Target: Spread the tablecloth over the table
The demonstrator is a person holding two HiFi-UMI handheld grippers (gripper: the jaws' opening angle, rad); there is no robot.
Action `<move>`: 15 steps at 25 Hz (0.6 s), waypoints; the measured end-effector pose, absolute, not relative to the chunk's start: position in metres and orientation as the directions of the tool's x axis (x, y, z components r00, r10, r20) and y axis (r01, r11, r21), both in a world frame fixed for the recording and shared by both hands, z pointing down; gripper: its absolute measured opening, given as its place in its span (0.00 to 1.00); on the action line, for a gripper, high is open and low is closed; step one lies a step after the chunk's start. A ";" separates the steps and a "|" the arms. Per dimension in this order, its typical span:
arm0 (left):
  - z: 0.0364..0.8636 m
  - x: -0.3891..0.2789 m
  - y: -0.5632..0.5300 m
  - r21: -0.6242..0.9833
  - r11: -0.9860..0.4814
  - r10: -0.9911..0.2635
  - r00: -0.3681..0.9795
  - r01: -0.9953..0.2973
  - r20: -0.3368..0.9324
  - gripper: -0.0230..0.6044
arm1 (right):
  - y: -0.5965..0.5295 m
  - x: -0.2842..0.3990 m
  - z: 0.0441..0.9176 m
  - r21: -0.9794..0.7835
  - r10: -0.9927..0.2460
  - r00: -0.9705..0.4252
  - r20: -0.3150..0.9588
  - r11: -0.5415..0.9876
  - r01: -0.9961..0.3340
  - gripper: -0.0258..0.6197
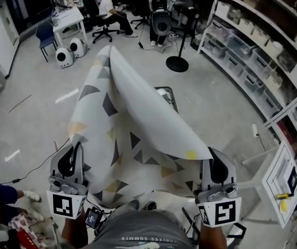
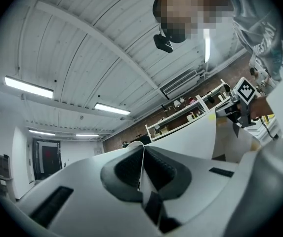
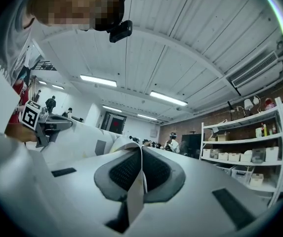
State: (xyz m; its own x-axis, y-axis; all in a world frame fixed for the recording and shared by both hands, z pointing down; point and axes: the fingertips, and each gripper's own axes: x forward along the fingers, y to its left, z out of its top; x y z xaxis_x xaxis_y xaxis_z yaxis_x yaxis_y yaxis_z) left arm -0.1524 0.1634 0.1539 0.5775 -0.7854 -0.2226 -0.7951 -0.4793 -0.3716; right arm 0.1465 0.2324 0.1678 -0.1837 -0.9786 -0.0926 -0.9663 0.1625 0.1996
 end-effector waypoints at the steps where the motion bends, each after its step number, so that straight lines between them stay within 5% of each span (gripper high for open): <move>1: 0.153 -0.155 0.156 -0.367 -0.481 -0.782 0.579 -0.796 -0.231 0.03 | 0.226 0.145 0.168 0.201 -0.980 -0.177 -0.089 0.157 -0.967 0.06; 15: 0.179 -0.208 0.064 -0.322 -0.549 -0.762 0.620 -0.772 -0.188 0.03 | 0.155 0.116 0.165 0.232 -0.995 -0.070 -0.077 0.051 -0.971 0.06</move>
State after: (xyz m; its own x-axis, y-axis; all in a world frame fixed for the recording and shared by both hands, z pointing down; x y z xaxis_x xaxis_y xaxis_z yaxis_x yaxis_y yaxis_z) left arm -0.2078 0.0643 0.1788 0.6201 -0.7616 -0.1884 -0.7717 -0.5487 -0.3217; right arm 0.1163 0.1553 0.1651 -0.0704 -0.9945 -0.0772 -0.9715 0.0508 0.2317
